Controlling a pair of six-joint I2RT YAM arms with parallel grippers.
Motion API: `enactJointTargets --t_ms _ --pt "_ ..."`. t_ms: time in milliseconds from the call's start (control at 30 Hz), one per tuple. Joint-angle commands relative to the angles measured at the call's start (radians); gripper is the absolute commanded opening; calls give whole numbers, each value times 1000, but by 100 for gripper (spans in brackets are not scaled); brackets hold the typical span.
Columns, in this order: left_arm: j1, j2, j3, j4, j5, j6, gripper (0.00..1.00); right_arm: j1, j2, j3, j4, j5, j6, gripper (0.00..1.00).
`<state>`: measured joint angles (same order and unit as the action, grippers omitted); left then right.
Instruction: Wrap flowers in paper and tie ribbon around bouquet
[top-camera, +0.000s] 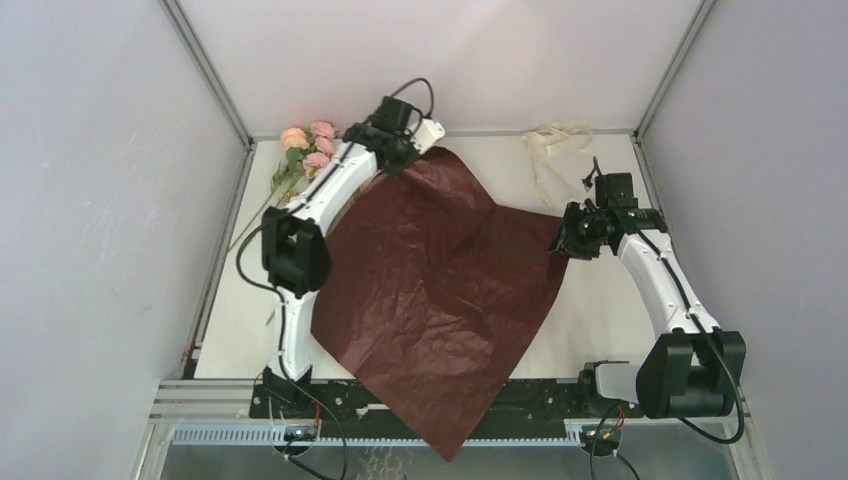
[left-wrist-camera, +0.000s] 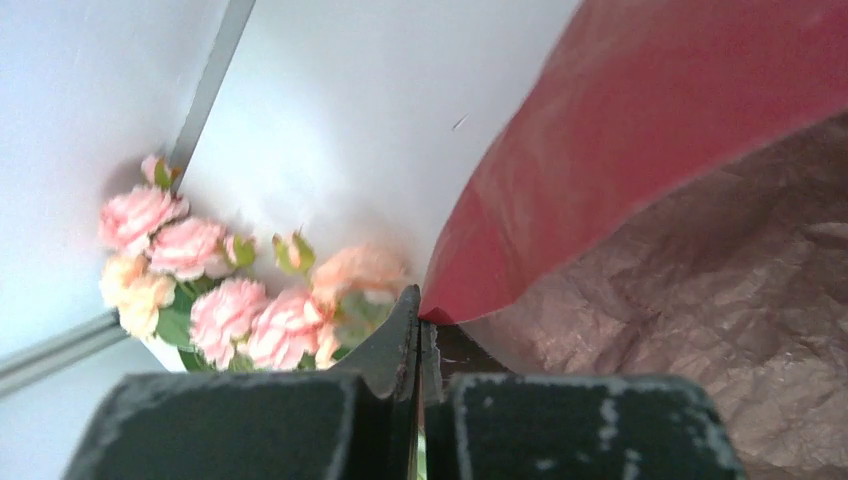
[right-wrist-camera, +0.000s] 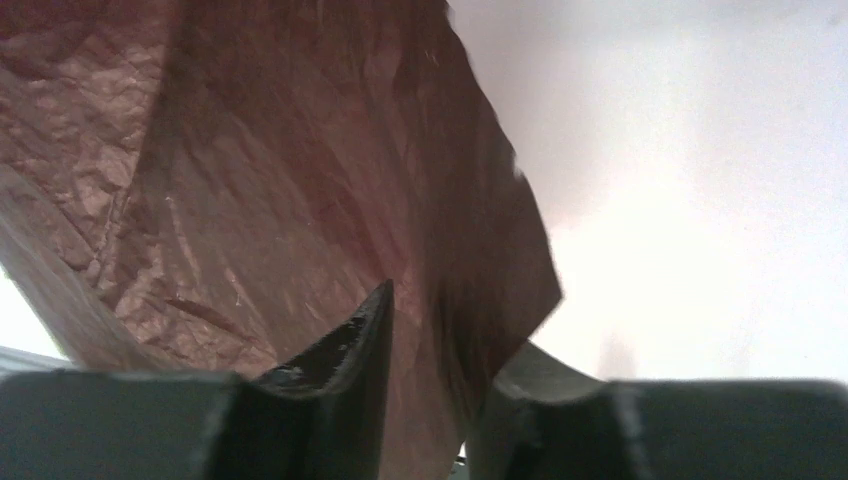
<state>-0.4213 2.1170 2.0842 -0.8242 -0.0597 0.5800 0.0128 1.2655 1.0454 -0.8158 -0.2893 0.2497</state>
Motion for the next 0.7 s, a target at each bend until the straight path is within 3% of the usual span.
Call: enactJointTargets --t_ms 0,67,167,300,500,667 --pt "-52 89 79 76 -123 83 0 -36 -11 16 15 129 4 50" --pt "-61 114 79 92 -149 102 0 -71 -7 28 44 161 17 57" --pt "-61 121 52 107 -151 110 0 -140 38 52 161 171 69 60" --pt "-65 111 9 125 -151 124 0 -136 265 174 266 199 75 67" --pt "-65 103 -29 149 -137 130 0 -22 646 542 159 266 -94 67" --pt "-74 172 59 151 -110 67 0 81 875 817 82 279 -222 68"
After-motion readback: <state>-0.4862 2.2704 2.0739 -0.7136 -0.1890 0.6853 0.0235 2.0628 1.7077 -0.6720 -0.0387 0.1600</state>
